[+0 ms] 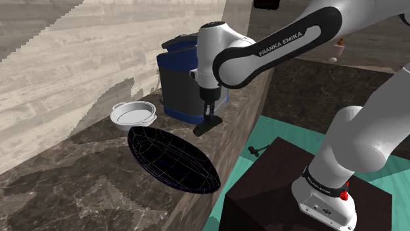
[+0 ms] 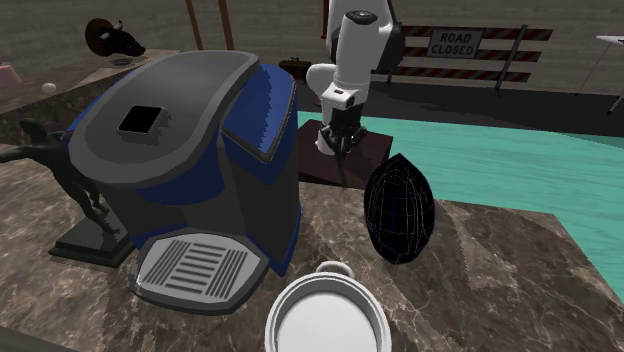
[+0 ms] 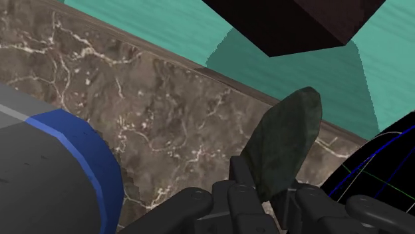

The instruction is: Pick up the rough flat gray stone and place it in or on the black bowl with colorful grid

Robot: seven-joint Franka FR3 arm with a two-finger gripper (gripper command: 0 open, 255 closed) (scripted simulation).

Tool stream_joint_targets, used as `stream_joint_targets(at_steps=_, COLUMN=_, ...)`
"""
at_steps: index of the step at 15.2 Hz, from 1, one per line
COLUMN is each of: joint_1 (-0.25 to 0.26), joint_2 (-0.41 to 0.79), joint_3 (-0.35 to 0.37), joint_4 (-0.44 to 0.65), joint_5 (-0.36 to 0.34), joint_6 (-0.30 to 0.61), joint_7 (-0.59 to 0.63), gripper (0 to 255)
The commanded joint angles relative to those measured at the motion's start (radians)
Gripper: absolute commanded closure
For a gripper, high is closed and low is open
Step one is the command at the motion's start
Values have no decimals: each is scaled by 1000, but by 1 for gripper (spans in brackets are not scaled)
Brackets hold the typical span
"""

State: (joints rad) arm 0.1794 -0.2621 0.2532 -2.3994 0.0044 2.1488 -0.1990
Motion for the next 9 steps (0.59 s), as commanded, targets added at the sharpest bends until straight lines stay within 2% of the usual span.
stream_joint_targets(at_steps=1, joint_1=2, joint_2=-15, joint_3=-1, joint_4=19, joint_5=4, joint_6=-34, joint_7=-2, gripper=255)
stream_joint_targets(at_steps=9, joint_1=3, joint_2=-50, joint_3=-8, joint_4=87, joint_5=10, joint_6=-136, joint_7=-12, gripper=255)
